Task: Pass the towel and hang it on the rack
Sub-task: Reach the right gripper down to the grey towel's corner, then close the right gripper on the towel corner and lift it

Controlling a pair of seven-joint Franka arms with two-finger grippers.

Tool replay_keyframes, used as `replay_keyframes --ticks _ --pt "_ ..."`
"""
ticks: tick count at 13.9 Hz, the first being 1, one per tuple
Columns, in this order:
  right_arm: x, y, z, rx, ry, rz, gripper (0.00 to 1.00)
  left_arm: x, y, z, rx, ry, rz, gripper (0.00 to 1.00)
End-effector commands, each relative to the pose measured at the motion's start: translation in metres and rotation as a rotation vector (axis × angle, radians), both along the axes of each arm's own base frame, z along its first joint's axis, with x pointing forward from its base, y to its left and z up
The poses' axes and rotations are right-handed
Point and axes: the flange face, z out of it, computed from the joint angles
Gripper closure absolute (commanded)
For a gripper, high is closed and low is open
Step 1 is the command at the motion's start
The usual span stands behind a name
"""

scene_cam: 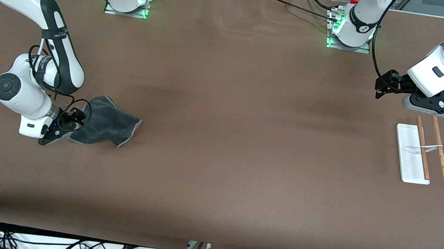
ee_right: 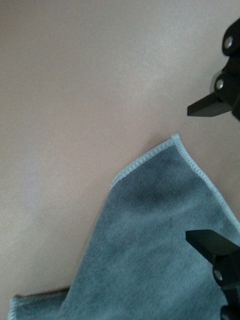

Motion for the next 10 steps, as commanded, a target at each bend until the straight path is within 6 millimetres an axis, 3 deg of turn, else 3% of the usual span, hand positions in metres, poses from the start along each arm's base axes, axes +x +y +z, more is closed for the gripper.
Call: replay_keyframes --ticks 1,4,8,9,10 --pt "0.002 -0.015 -0.011 0.025 -0.018 0.032 0.00 0.000 0.001 0.004 0.026 0.009 -0.011 0.00" --pt "0.002 -0.018 -0.029 0.086 -0.040 0.063 0.00 0.001 0.003 0.001 0.026 0.015 -0.008 0.00" --pt "0.000 -0.017 -0.040 0.110 -0.033 0.068 0.00 0.006 0.003 -0.005 0.025 0.023 -0.007 0.00" --pt "0.000 -0.017 -0.040 0.110 -0.033 0.068 0.08 0.006 0.003 -0.006 0.021 0.025 -0.005 0.00" --pt "0.000 -0.017 -0.041 0.110 -0.031 0.066 0.29 0.005 0.002 -0.006 0.021 0.028 -0.009 0.00"
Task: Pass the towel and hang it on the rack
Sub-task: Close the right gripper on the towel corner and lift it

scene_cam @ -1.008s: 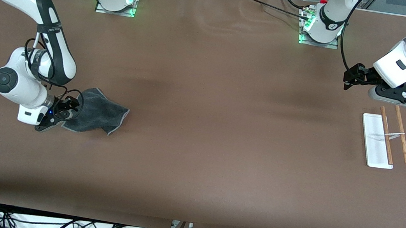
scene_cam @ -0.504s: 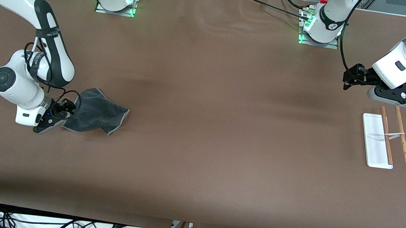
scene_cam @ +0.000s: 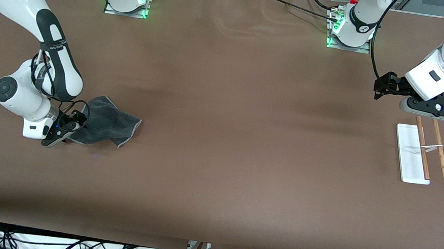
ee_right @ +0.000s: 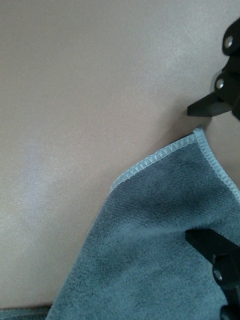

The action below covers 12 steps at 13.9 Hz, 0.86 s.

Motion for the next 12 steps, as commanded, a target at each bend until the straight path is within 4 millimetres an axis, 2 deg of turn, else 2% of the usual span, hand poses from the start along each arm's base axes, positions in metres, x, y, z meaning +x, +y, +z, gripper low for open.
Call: replay_keyframes --ticks 1,3,5,6,9,10,12 --pt "0.002 0.000 -0.002 0.016 -0.006 0.004 0.52 0.002 0.002 0.003 0.020 0.007 -0.008 0.00" --pt "0.001 0.002 -0.002 0.022 0.000 -0.008 0.86 0.001 0.002 0.002 0.020 0.017 -0.004 0.00" --pt "0.001 0.003 -0.002 0.023 0.005 -0.008 0.96 0.000 0.002 0.002 0.021 0.020 -0.006 0.00" --pt "0.000 0.004 -0.003 0.025 0.008 -0.007 1.00 0.000 0.002 0.002 0.021 0.020 -0.006 0.00" --pt "-0.004 0.014 -0.004 0.045 0.069 0.007 1.00 -0.001 0.000 0.002 0.021 0.023 -0.006 0.00" --pt "-0.003 0.025 0.000 0.057 0.065 0.021 1.00 -0.001 0.001 0.002 0.021 0.027 -0.007 0.00" --pt "-0.001 0.030 0.008 0.061 0.053 0.028 1.00 -0.001 0.000 0.002 0.022 0.027 -0.002 0.00"
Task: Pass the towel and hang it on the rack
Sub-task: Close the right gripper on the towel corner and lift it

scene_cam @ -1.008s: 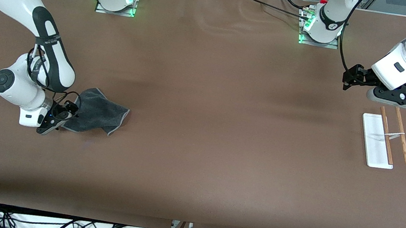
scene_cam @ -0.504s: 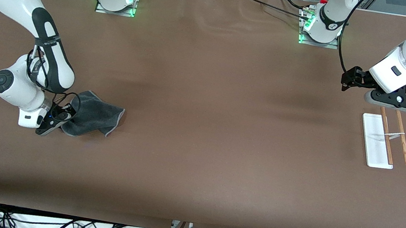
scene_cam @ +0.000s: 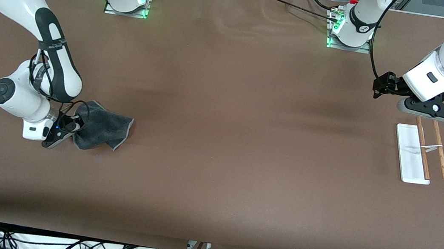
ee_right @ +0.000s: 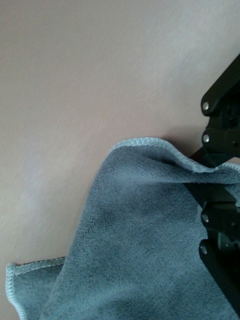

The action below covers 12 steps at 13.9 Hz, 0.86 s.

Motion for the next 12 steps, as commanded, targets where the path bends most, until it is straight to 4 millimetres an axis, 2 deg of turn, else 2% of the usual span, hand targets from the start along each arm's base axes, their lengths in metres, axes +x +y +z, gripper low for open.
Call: replay_keyframes --ticks 1,3,6,9,11,12 --pt "-0.004 0.023 0.009 0.045 0.027 0.023 1.00 0.000 -0.001 0.005 0.018 0.003 -0.003 0.00" --pt "0.001 0.041 0.037 0.066 0.036 0.053 1.00 0.000 -0.001 0.005 0.016 0.003 -0.005 0.00" --pt "0.017 0.083 0.086 0.117 0.084 0.135 1.00 0.000 0.000 0.005 0.016 0.003 -0.002 0.00" --pt "0.024 0.142 0.146 0.167 0.061 0.222 1.00 0.000 -0.001 0.005 0.017 0.005 -0.003 0.00" --pt "0.019 0.190 0.176 0.204 0.046 0.237 1.00 0.001 -0.001 0.004 0.016 0.007 -0.014 0.00" --pt "0.011 0.220 0.190 0.227 0.039 0.252 1.00 0.001 -0.002 0.004 0.014 0.005 -0.014 0.00"
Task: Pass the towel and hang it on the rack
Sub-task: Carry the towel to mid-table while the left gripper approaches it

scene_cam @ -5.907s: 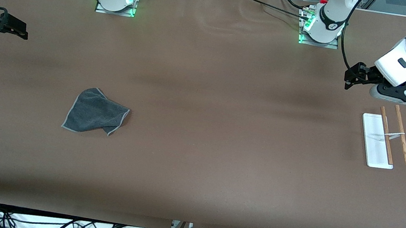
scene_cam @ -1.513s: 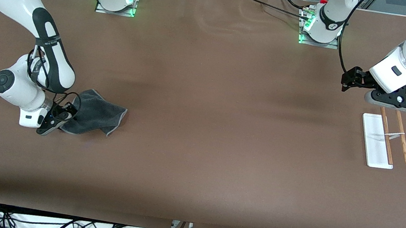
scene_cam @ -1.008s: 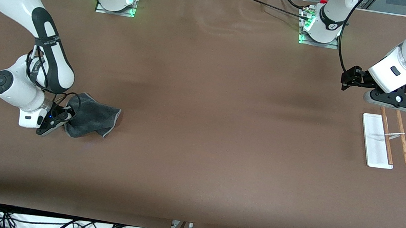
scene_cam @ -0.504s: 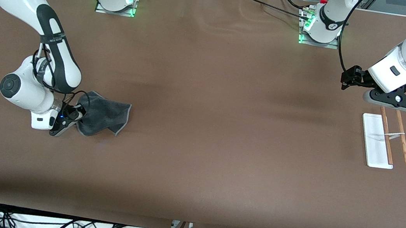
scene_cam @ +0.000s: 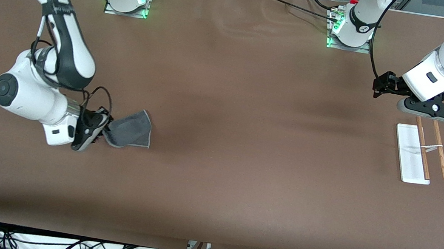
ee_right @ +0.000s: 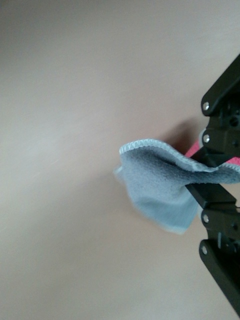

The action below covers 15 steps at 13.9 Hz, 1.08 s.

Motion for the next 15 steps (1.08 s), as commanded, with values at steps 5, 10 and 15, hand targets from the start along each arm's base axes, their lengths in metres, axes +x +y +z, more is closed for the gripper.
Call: replay_keyframes --ticks 5,10,15 --pt "-0.040 0.157 0.092 0.138 -0.061 0.110 1.00 0.015 -0.009 -0.018 -0.048 0.050 -0.009 0.00" --pt "-0.081 0.251 0.136 0.190 -0.089 0.169 1.00 0.020 -0.025 -0.026 -0.217 0.084 -0.129 0.00" --pt "-0.118 0.314 0.155 0.217 -0.105 0.214 1.00 0.040 -0.007 -0.048 -0.609 0.063 -0.328 0.00"
